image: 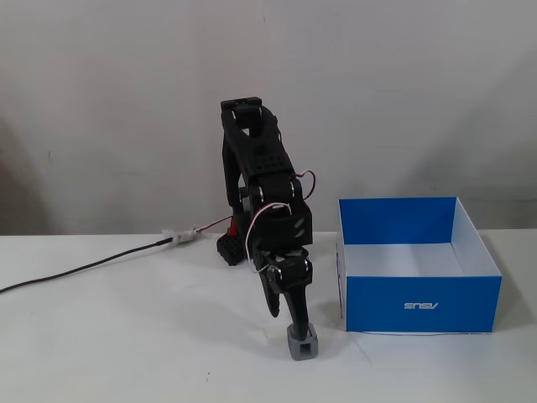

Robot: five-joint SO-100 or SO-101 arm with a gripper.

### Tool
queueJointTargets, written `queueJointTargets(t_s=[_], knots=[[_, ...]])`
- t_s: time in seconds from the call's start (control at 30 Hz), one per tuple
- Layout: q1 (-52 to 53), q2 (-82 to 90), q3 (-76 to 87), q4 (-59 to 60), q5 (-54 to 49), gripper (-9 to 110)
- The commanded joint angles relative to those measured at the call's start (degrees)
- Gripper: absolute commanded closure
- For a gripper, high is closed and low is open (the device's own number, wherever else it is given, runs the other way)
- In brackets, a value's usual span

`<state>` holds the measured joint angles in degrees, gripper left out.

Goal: Pick the gray block and keep it in the box.

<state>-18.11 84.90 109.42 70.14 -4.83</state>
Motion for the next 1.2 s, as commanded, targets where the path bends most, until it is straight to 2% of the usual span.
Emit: queueJointTargets(t_s=[0.0, 0.2, 0.33, 0.47, 0.7, 0.8, 0.93, 1.07, 1.17], knots=[[-1.2, -1.5, -5.2, -1.1, 1.0, 74], [-4.4, -13.2, -14.6, -1.3, 2.5, 74], [-4.9, -17.7, -18.2, -1.1, 2.8, 101], [-4.1, -15.5, -19.0, 0.5, 2.7, 101], [-4.5, 6.7, -27.5, 17.4, 1.8, 101], [-7.7, 15.0, -29.3, 22.2, 1.8, 101], [-16.9, 27.7, -26.7, 24.2, 1.0, 101], [-25.8, 33.3, -24.3, 23.7, -1.8, 101], [-36.1, 36.7, -20.8, 22.9, -4.0, 101]])
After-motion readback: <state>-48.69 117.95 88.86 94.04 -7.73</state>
